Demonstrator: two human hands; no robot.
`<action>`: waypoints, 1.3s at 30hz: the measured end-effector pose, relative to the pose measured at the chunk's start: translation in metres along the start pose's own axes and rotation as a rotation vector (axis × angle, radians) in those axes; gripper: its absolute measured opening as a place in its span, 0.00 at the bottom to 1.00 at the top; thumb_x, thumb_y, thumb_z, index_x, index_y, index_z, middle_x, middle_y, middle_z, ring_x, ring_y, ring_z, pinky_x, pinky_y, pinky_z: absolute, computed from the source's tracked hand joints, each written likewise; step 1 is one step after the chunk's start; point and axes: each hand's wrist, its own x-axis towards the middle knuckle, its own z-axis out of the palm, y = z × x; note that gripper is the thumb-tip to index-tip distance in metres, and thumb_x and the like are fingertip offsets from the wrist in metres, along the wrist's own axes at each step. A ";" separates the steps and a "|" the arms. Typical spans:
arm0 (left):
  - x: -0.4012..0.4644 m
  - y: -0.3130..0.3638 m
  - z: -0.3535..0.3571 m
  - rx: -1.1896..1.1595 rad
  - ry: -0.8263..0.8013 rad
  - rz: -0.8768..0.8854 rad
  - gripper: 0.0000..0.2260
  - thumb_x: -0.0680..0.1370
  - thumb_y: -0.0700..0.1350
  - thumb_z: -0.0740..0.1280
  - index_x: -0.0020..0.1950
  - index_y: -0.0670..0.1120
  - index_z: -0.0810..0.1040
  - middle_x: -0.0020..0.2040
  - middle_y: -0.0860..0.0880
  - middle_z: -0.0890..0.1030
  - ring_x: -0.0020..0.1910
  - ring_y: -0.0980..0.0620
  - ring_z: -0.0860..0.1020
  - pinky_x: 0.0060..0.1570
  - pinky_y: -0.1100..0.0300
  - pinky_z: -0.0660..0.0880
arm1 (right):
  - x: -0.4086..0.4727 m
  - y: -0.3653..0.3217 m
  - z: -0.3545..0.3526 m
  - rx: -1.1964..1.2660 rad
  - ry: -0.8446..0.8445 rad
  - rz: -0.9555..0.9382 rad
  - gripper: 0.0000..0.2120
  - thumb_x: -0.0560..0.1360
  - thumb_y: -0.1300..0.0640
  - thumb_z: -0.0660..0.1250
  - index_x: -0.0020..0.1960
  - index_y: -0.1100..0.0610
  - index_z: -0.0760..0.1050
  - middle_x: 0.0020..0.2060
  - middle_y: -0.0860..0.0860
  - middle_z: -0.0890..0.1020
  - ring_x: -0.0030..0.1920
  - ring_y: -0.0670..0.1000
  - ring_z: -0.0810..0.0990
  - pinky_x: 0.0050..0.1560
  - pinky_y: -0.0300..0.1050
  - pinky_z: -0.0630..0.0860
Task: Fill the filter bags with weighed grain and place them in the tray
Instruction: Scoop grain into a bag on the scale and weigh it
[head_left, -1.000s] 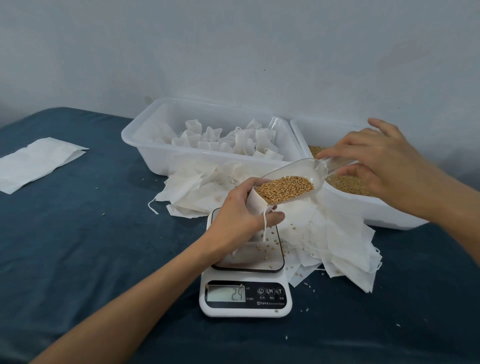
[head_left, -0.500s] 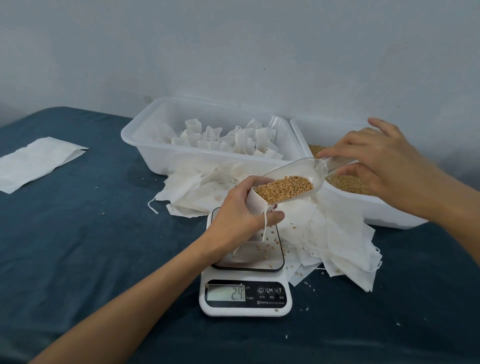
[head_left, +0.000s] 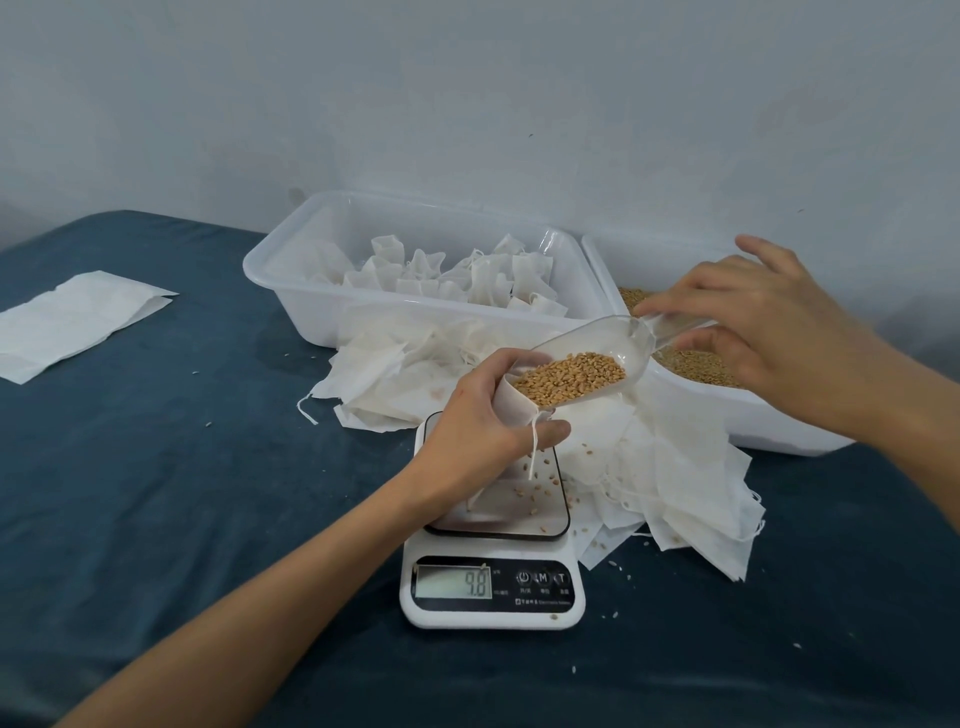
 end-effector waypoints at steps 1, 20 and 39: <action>0.000 0.000 0.000 0.005 -0.001 0.000 0.24 0.71 0.44 0.79 0.63 0.61 0.79 0.65 0.52 0.79 0.53 0.56 0.86 0.65 0.51 0.78 | 0.000 0.000 0.000 0.001 0.002 -0.001 0.18 0.76 0.67 0.71 0.64 0.54 0.81 0.50 0.52 0.81 0.53 0.58 0.80 0.77 0.60 0.54; 0.000 0.001 0.000 0.021 0.011 -0.012 0.24 0.69 0.47 0.78 0.63 0.61 0.79 0.63 0.52 0.81 0.64 0.46 0.80 0.68 0.42 0.75 | -0.001 -0.003 0.000 0.005 -0.013 0.012 0.19 0.76 0.69 0.70 0.64 0.56 0.81 0.50 0.53 0.81 0.54 0.60 0.80 0.77 0.62 0.54; 0.000 0.002 -0.002 0.046 0.003 -0.008 0.24 0.68 0.49 0.78 0.63 0.61 0.79 0.65 0.53 0.79 0.69 0.55 0.76 0.71 0.45 0.72 | -0.001 -0.003 0.000 -0.008 -0.014 0.016 0.20 0.75 0.69 0.71 0.64 0.55 0.81 0.51 0.53 0.81 0.54 0.60 0.80 0.77 0.62 0.54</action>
